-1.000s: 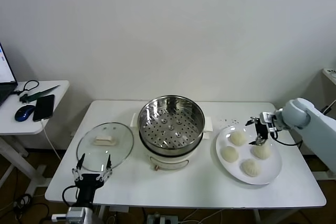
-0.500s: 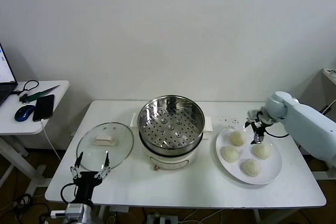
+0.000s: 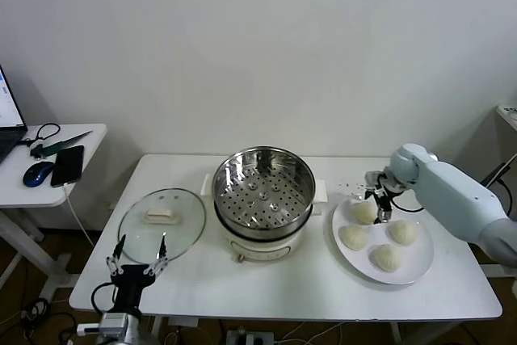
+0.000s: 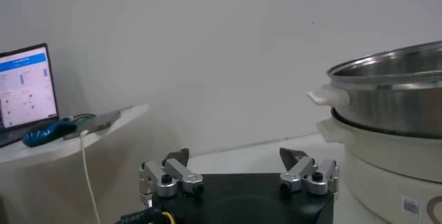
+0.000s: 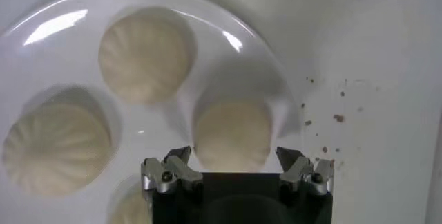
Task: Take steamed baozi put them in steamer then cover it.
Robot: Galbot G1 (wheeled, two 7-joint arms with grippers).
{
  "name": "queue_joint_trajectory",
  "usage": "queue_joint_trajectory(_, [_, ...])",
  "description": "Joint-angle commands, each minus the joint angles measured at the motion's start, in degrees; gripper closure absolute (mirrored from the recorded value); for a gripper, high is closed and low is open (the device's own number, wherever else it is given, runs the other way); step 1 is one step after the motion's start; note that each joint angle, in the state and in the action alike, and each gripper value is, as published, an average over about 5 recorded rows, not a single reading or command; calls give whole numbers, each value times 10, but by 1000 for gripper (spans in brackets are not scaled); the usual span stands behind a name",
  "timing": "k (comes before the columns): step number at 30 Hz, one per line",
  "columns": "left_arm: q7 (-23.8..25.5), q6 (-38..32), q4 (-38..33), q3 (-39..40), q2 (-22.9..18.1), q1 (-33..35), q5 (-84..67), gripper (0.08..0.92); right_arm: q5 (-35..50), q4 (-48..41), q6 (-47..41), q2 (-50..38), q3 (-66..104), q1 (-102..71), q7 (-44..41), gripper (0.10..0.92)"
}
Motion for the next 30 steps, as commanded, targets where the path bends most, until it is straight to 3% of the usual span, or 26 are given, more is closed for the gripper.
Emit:
queue_joint_trajectory(1, [0,0,0,0,-1,0,0,177,-4,-18,3,14,2,0,-2,215])
queue_joint_trajectory(18, [-2,-3,0,-1,-1,5,2,177,7,6,30,-1,-5,21,-12,343])
queue_joint_trajectory(30, [-2,-4,-4,0,-1,12,1,177,57,148,151,-22,-216,295,-41,347])
